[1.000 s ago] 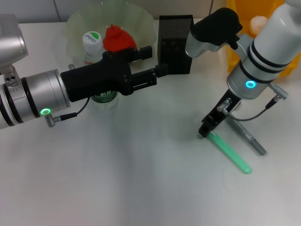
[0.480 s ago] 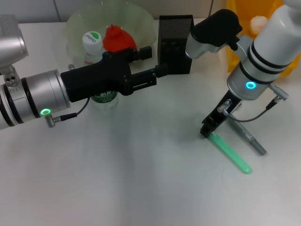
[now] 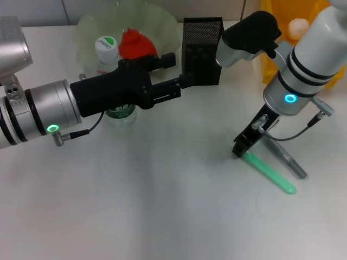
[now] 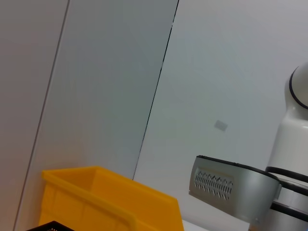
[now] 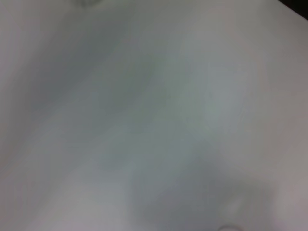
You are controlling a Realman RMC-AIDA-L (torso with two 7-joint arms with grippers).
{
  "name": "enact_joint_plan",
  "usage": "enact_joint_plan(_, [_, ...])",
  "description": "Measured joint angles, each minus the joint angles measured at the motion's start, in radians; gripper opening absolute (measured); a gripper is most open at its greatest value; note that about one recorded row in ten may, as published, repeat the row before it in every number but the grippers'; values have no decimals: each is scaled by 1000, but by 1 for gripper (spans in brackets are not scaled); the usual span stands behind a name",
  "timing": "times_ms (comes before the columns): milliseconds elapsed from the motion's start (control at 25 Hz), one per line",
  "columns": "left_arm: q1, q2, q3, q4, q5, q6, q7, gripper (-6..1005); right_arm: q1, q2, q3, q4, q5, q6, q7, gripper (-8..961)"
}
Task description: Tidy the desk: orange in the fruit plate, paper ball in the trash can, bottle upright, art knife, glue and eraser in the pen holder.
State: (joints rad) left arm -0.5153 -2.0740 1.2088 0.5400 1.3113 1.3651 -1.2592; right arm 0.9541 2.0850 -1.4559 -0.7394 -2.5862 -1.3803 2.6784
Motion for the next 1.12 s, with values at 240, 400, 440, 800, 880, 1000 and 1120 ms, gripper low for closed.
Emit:
enact_joint_plan(240, [0,0,0,-1,-1,5,-3,680,-61,-3,60,-115,9,-5,-6,191])
enact_joint_plan(400, [6,0,0,-1,-14,7,-1,680,-136,-4,108,-248,13,7,-13,186])
enact_joint_plan(440, [8,0,0,-1,-17,7,0,680,-186,-2,134,-331,36,31,-28,186])
enact_joint_plan(800, [10,1,0,4,-18,10,0,680,-335,-3,168,-460,361,236,-237,188])
enact_joint_plan(880, [10,1,0,5,-18,10,1,680,-344,-4,168,-462,396,279,-259,188])
enact_joint_plan(1000, [12,2,0,6,-18,12,1,681,-350,-4,168,-463,406,355,-267,188])
enact_joint_plan(1120, [12,2,0,6,-18,12,1,681,-352,-2,161,-463,416,442,-280,189])
